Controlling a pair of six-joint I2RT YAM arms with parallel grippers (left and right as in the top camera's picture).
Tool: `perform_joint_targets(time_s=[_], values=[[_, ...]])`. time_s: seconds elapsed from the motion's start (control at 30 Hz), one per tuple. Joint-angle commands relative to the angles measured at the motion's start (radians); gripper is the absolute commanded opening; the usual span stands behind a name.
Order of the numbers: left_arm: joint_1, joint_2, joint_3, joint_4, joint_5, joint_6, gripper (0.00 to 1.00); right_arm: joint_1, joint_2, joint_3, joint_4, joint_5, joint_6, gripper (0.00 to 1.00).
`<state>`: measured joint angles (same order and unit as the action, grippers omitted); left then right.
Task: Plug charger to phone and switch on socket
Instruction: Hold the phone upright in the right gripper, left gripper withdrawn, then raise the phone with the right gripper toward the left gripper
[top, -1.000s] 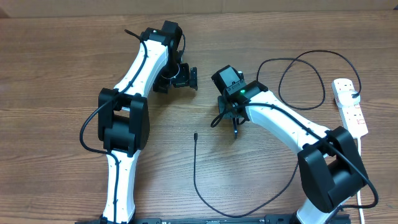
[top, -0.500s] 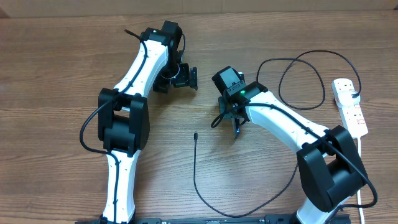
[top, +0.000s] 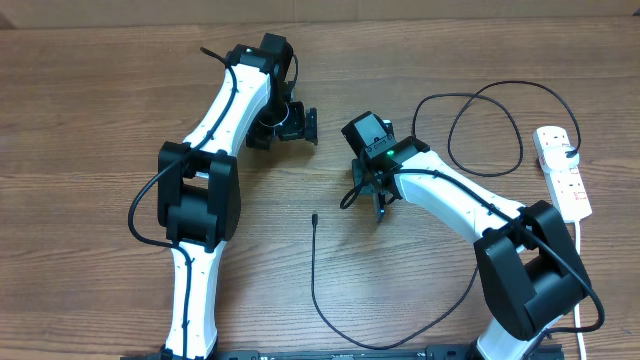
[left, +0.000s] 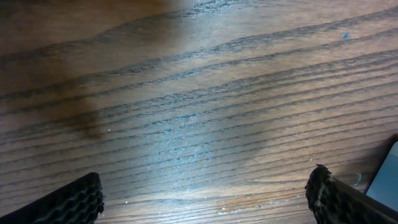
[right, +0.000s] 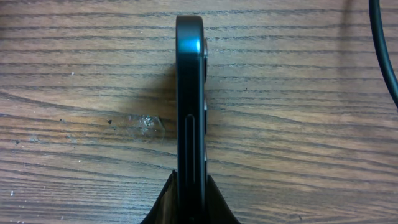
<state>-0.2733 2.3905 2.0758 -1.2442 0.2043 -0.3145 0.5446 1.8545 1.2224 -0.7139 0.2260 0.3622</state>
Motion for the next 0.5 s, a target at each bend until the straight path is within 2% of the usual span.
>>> perform_joint_targets(time_s=[0.0,0.17,0.27,0.47], values=[[-0.002,0.002,0.005,0.000,-0.005,-0.007,1.00,-0.003,0.009,-0.010,0.006,0.009,-0.005,0.04],[-0.002,0.002,0.005,0.000,-0.005,-0.007,1.00,-0.003,0.009,-0.010,0.002,0.009,-0.005,0.11],[-0.002,0.002,0.005,0.000,-0.005,-0.007,1.00,-0.003,0.009,-0.010,-0.001,0.009,-0.005,0.04],[-0.002,0.002,0.005,0.000,-0.005,-0.007,1.00,-0.004,0.006,0.011,-0.039,-0.019,-0.005,0.04]])
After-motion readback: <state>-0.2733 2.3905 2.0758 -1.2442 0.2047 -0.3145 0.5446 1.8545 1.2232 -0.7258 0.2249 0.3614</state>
